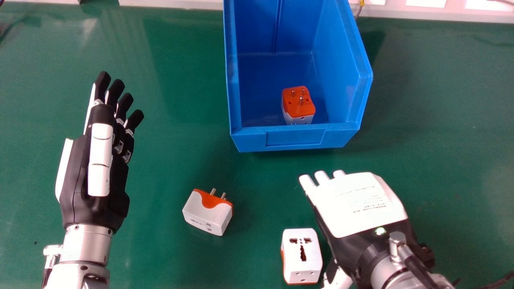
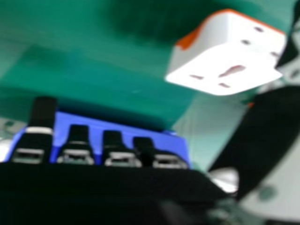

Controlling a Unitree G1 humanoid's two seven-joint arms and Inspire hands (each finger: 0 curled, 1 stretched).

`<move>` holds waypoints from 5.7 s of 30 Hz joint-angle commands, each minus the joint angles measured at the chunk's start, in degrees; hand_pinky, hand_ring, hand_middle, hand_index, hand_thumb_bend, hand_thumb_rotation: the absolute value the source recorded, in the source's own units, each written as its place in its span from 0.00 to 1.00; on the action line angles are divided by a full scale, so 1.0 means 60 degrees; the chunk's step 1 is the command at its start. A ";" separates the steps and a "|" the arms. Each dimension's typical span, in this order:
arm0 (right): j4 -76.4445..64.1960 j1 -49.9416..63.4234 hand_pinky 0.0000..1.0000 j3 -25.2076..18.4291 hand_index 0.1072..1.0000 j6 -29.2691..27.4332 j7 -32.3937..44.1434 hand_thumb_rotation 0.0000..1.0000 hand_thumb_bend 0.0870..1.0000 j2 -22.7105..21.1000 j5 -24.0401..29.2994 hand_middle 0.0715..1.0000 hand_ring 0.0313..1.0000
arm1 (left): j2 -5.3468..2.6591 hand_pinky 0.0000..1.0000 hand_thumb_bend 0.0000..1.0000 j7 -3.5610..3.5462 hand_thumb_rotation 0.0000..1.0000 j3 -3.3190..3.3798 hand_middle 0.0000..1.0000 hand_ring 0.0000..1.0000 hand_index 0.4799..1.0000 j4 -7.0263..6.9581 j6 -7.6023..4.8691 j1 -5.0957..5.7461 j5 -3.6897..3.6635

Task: Pick all objects and put in blue box

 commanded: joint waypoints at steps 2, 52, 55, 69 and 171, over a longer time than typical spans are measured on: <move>0.0185 0.1082 0.78 0.2108 0.99 0.0293 -0.0988 0.37 0.95 0.0911 0.0014 0.98 0.96 | 0.0033 0.95 0.73 0.0000 0.83 0.0004 0.99 0.98 0.96 -0.0161 -0.0096 -0.0190 -0.0022; 0.1121 0.0591 0.72 0.1752 0.90 0.0364 -0.1955 0.12 0.70 0.0190 0.1108 0.91 0.89 | 0.0135 0.96 0.73 0.0147 0.84 -0.0023 1.00 0.99 0.99 -0.0614 0.0364 -0.0035 0.0061; 0.1127 0.0589 0.72 0.1752 0.89 0.0373 -0.1920 0.11 0.69 0.0195 0.1141 0.91 0.89 | 0.0121 0.96 0.73 0.0173 0.84 -0.0014 1.00 0.99 0.99 -0.0612 0.0365 -0.0041 0.0060; 0.1199 0.0394 0.71 0.1740 0.88 0.0419 -0.1792 0.04 0.67 0.0131 0.1268 0.90 0.89 | 0.0182 0.97 0.72 0.0126 0.87 -0.0008 1.00 0.99 1.00 -0.0582 0.0395 -0.0085 0.0074; 0.2155 -0.0718 0.26 0.1388 0.51 0.2214 -0.3285 0.02 0.50 -0.0288 0.3197 0.44 0.36 | 0.0181 0.95 0.76 0.0164 0.83 0.0041 0.98 0.98 0.96 -0.0838 0.0542 -0.0066 0.0063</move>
